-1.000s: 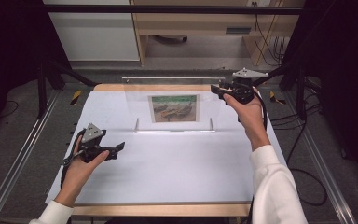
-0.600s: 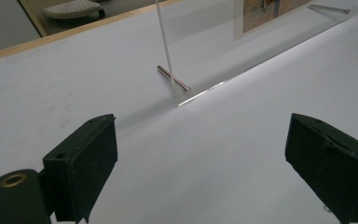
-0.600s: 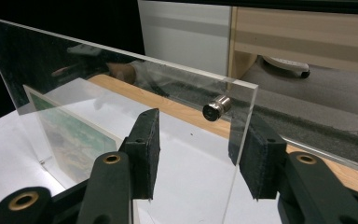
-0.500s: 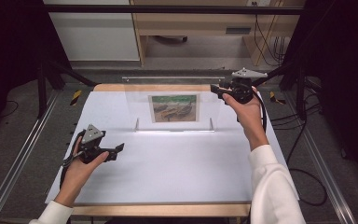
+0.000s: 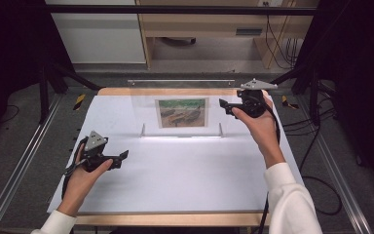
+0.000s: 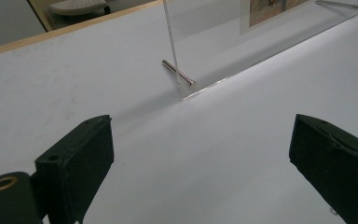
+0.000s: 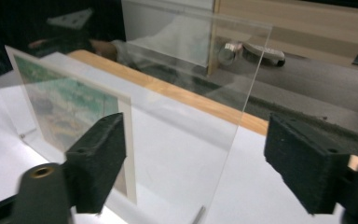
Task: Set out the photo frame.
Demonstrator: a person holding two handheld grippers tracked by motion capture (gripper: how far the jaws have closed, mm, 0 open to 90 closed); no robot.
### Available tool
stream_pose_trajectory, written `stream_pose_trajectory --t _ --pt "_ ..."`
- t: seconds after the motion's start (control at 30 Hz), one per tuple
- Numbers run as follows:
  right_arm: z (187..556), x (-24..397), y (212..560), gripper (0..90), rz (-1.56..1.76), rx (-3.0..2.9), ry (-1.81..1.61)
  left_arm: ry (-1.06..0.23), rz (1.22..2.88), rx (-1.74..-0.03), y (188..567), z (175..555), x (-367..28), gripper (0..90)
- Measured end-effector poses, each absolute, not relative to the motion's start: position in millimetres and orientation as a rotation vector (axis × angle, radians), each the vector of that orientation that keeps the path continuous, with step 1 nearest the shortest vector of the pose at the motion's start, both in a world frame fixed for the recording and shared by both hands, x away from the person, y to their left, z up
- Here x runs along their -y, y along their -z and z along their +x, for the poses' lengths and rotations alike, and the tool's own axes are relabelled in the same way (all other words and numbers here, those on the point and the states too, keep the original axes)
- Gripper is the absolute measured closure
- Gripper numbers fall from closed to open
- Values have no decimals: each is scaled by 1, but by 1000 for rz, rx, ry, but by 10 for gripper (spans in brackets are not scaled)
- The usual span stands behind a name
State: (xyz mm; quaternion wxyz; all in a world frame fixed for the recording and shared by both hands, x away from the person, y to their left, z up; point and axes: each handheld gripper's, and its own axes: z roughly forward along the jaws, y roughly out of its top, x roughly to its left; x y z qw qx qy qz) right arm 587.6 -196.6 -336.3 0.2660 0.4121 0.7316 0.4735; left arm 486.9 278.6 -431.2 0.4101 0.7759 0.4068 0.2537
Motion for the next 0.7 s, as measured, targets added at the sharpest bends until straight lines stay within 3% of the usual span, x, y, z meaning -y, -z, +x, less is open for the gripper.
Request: stream_pose_trajectory --t 0.23,0.7 --pt "570 199 342 104 1142 -1987 -1218 -638 1963 -1021 433 485 -275 43" --pt "526 215 367 86 1178 -1989 -1204 -654 1967 -1035 436 483 -279 46"
